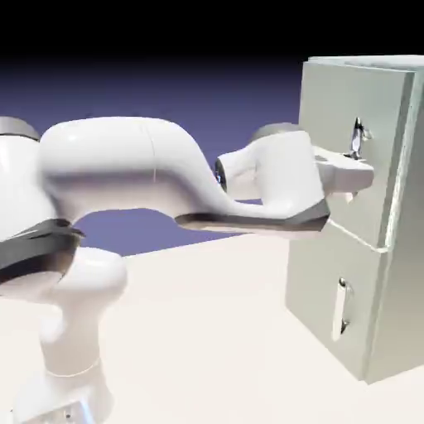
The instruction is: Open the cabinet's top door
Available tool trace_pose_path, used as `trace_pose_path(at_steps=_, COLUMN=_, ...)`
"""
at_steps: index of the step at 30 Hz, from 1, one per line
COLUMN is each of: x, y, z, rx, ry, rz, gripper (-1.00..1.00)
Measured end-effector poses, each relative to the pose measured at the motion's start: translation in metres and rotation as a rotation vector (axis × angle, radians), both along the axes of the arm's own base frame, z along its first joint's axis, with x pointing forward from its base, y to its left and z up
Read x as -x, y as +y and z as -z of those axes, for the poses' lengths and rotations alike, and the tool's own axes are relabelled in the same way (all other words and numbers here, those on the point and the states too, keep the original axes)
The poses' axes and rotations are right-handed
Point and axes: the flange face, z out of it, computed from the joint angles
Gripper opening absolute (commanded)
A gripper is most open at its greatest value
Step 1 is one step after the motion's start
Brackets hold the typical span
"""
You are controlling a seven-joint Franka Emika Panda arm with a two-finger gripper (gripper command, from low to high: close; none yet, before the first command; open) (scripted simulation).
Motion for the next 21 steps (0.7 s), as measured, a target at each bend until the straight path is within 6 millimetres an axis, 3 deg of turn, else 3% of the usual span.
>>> trace_pose_path(at_steps=10, x=0.048, y=0.038, z=0.0, rx=0.0, ry=0.0, rz=0.204, gripper=-1.0)
trace_pose_path(at_steps=21, x=0.084, y=0.081, z=0.0, rx=-0.001, ry=-0.001, rz=0.39, gripper=-1.0)
